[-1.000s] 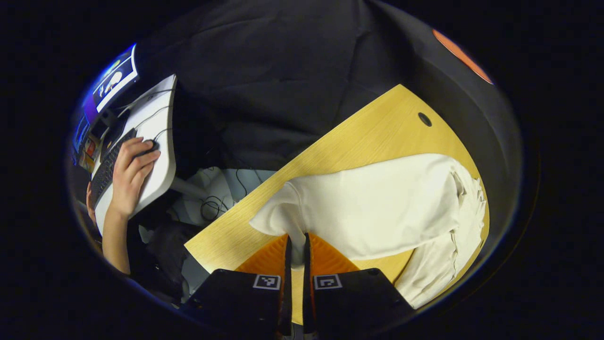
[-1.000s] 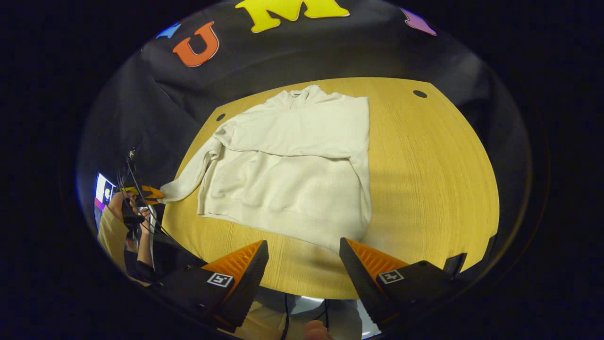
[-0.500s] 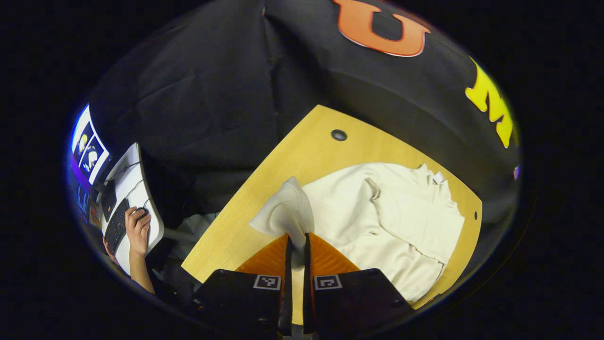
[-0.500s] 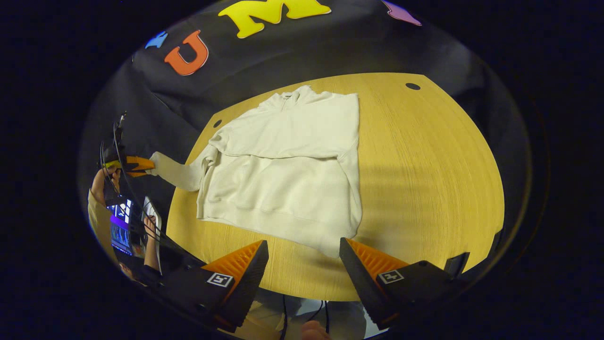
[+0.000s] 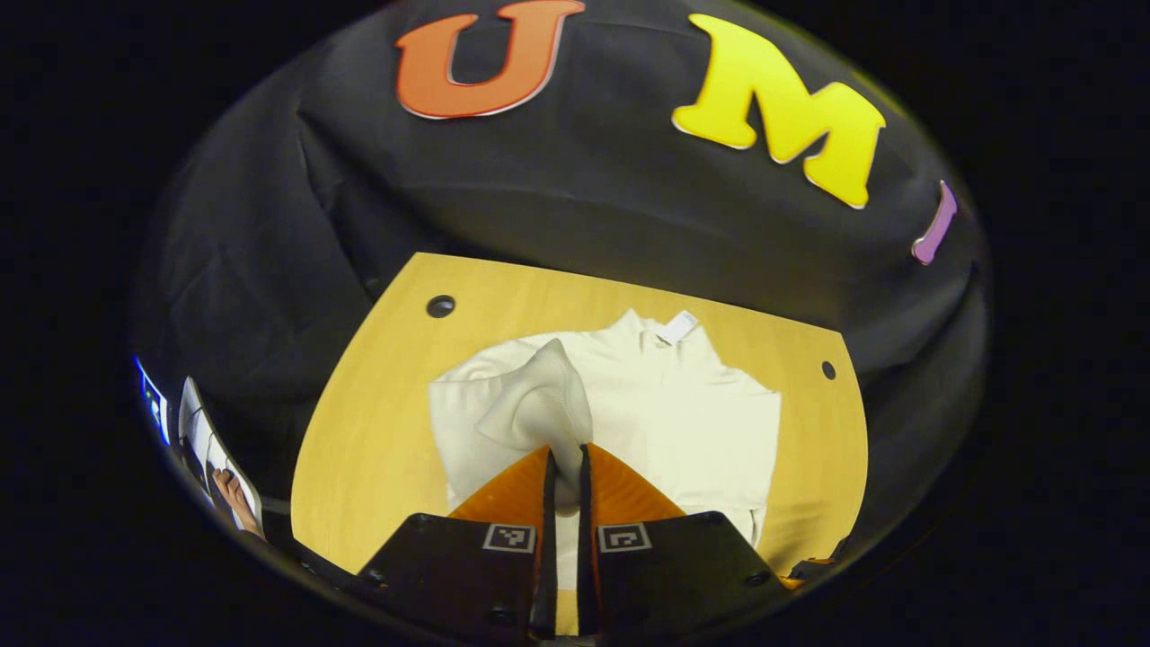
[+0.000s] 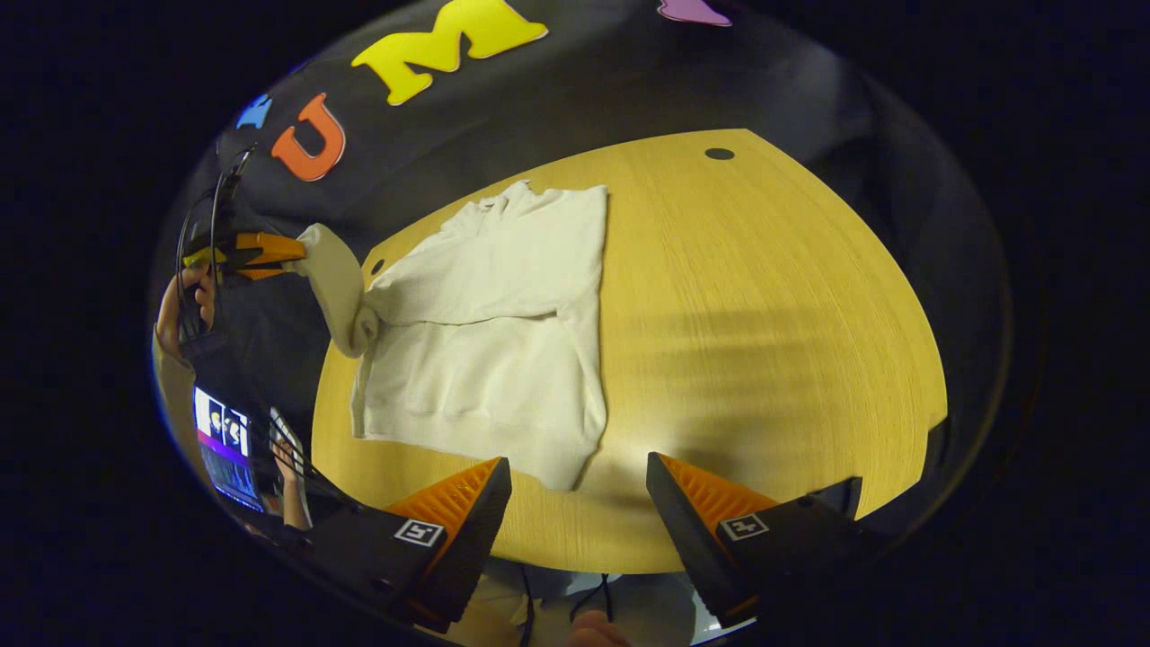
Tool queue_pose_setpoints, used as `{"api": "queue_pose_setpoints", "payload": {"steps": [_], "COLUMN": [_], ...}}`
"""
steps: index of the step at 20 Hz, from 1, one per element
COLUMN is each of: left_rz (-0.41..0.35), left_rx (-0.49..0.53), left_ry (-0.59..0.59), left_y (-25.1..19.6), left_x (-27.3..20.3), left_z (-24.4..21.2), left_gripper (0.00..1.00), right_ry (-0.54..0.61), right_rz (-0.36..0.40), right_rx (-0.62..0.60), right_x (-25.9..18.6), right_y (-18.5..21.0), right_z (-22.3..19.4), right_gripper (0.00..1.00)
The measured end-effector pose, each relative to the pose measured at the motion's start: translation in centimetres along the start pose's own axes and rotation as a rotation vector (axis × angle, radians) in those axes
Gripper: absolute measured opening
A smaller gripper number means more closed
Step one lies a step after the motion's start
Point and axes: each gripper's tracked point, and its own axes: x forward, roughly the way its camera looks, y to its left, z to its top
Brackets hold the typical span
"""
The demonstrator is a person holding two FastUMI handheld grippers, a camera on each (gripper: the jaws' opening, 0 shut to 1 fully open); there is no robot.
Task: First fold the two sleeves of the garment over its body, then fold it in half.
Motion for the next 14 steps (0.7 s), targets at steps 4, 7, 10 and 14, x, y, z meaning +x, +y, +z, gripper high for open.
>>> {"api": "queue_pose_setpoints", "payload": {"steps": [4, 7, 10, 14], "left_rz": [-0.077, -0.128, -0.172, -0.167], "left_rx": [0.062, 0.108, 0.142, 0.176], "left_ry": [0.056, 0.1, 0.155, 0.212], "left_y": [-8.6, -14.5, -19.8, -23.7], "left_x": [4.0, 7.1, 9.7, 12.7], "left_z": [-0.1, -0.8, -2.3, -3.7], "left_gripper": [0.12, 0.11, 0.12, 0.13], "right_ry": [-0.018, 0.008, 0.027, 0.048], "right_rz": [-0.045, -0.088, -0.116, -0.155], "right_rx": [0.048, 0.047, 0.066, 0.083], "right_x": [-0.2, 0.2, 0.1, -0.1], "right_y": [-2.4, -4.2, -5.3, -7.0], "right_z": [0.5, -0.5, -1.3, -2.1], "right_gripper": [0.95, 0.95, 0.95, 0.95]}}
